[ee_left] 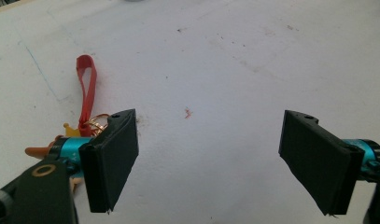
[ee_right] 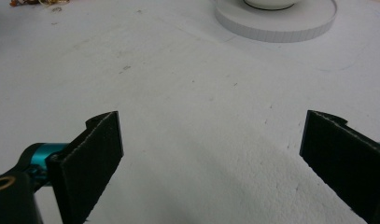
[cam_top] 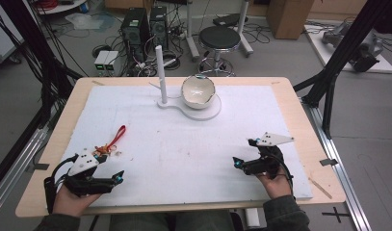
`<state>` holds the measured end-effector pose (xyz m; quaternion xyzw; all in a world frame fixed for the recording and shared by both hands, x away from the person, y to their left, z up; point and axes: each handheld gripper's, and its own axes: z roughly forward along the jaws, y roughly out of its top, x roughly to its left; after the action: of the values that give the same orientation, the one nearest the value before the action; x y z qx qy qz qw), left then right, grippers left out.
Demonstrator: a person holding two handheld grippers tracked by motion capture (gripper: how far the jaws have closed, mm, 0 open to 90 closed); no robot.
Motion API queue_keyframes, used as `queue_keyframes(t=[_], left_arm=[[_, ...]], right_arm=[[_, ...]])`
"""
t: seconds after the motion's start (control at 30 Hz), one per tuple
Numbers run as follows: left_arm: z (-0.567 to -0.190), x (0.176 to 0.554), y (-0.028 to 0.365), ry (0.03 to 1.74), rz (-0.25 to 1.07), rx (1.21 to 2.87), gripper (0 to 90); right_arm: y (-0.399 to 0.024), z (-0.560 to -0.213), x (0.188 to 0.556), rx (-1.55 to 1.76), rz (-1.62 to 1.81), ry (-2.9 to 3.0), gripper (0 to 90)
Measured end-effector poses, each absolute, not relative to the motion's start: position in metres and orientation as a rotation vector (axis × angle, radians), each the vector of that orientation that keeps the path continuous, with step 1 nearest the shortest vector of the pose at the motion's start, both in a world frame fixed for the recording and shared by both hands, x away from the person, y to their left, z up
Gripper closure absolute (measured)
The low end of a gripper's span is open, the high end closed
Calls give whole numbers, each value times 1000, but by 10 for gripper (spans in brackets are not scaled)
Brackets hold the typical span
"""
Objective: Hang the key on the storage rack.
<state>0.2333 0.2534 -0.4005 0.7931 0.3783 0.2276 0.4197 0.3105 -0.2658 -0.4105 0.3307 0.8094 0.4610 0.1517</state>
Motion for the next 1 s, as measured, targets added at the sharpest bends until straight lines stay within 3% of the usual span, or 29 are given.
queue_keyframes(t=[0.63,1.0], left_arm=[[-399,232,255,933,572,1994,204],[-387,236,258,914,546,2028,255]], right_arm=[[-262,-411,310,938,1325,2331,49],[-261,-410,309,935,1331,2334,49]])
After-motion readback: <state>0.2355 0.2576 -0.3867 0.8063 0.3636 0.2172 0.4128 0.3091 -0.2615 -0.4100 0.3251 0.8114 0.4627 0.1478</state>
